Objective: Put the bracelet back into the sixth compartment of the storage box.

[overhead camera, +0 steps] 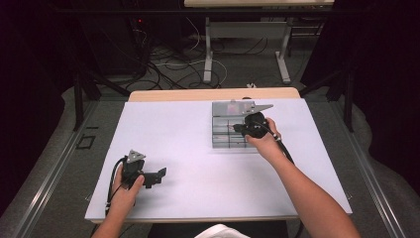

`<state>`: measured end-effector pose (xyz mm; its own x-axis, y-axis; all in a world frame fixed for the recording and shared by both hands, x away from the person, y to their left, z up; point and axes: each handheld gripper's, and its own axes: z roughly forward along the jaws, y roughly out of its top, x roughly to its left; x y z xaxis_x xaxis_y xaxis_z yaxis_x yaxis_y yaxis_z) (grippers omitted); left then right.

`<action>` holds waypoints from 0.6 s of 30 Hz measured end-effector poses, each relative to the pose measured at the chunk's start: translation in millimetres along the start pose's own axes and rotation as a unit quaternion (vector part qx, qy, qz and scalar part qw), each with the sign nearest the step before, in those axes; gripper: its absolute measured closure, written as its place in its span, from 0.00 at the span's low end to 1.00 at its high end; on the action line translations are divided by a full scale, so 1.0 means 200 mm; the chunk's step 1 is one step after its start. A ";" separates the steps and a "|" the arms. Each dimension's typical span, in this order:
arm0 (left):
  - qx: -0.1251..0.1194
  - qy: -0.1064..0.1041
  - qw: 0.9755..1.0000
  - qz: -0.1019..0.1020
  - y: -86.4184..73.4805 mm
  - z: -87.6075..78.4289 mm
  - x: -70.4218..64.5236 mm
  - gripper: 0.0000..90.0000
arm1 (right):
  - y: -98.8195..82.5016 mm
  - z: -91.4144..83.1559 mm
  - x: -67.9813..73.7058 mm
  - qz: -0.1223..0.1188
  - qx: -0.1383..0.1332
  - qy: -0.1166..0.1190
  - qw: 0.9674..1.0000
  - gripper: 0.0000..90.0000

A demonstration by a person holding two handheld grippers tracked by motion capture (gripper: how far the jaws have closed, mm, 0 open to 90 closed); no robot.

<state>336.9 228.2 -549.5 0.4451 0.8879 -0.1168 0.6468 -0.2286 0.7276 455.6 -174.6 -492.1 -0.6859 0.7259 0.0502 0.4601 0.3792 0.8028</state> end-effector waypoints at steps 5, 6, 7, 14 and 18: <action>0.001 0.000 1.000 0.000 0.00 0.00 0.00 0.03 | -0.02 -0.03 -0.04 -0.002 0.003 -0.003 1.000 1.00; 0.001 0.000 1.000 -0.001 0.00 0.00 0.00 0.03 | -0.03 -0.04 -0.04 0.000 0.001 -0.005 1.000 1.00; 0.001 0.000 1.000 -0.001 0.00 0.00 0.00 0.03 | -0.03 -0.05 -0.05 0.004 0.002 -0.005 1.000 1.00; 0.000 0.000 1.000 -0.001 0.00 0.00 0.00 0.03 | -0.06 -0.09 -0.09 0.008 0.009 -0.011 1.000 1.00; 0.000 0.000 1.000 -0.003 0.00 0.00 0.00 0.03 | -0.07 -0.11 -0.10 0.009 0.015 -0.013 1.000 1.00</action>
<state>337.0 227.4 -550.2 0.4412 0.8892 -0.1214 0.6499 -0.2233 0.7265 450.9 -207.2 -492.0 -0.6627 0.7473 0.0484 0.4885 0.3825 0.7843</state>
